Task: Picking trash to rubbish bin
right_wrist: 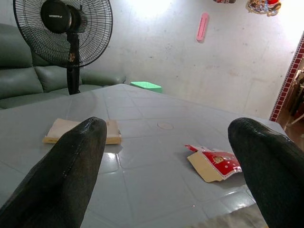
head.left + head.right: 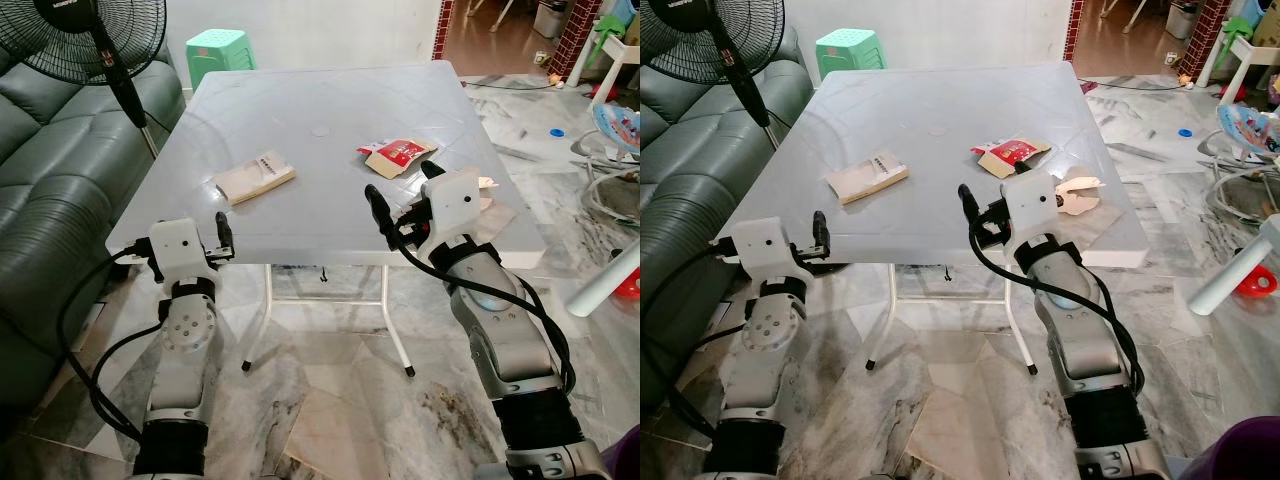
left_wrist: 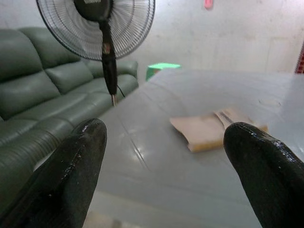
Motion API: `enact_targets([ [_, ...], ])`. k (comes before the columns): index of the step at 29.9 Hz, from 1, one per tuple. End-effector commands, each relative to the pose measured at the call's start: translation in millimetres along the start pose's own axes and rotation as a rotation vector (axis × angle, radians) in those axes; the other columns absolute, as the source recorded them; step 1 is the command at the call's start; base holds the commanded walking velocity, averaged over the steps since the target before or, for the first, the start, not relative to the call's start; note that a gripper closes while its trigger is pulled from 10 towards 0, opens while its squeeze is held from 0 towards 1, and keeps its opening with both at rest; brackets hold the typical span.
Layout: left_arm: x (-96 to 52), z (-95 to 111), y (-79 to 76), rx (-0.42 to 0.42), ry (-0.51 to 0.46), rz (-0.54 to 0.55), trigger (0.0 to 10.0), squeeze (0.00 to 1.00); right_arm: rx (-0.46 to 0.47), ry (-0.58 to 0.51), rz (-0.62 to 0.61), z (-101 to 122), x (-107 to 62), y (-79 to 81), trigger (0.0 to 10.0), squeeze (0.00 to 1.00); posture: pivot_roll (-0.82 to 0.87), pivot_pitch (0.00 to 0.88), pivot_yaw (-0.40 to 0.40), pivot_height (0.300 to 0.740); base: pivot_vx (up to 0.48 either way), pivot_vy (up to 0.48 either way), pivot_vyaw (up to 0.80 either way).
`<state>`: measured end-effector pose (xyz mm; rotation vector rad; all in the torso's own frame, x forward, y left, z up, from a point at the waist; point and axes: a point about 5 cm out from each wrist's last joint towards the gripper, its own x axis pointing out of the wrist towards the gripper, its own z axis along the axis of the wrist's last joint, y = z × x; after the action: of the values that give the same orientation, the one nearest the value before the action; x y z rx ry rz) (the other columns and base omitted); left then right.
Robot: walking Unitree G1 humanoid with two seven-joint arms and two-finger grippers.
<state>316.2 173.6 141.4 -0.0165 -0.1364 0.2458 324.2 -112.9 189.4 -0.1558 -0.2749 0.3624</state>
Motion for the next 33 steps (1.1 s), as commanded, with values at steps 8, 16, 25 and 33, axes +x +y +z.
enact_targets([
  [8,6.1,3.1,-0.6,-0.017,-0.004,-0.002,10.0,0.00,-0.020,-0.011,0.012,1.7,3.0,0.9,10.0,0.52,-0.06,0.006,0.030,0.740,0.000,0.000,0.00],
  [16,4.4,8.0,-8.4,-0.026,-0.040,-0.047,10.0,0.00,-0.035,-0.025,0.025,3.4,5.4,4.6,10.0,0.52,-0.05,0.010,0.038,0.740,0.140,0.000,0.00],
  [25,5.4,7.4,-4.4,-0.031,-0.035,-0.037,10.0,0.00,-0.035,-0.024,0.027,1.4,3.3,6.9,10.0,0.52,-0.05,0.012,0.043,0.740,0.426,0.081,0.00],
  [33,4.0,5.9,-5.3,-0.031,-0.027,-0.039,10.0,0.00,-0.039,-0.028,0.032,1.1,3.8,8.7,10.0,0.52,-0.05,0.017,0.043,0.740,0.401,0.260,0.00],
])
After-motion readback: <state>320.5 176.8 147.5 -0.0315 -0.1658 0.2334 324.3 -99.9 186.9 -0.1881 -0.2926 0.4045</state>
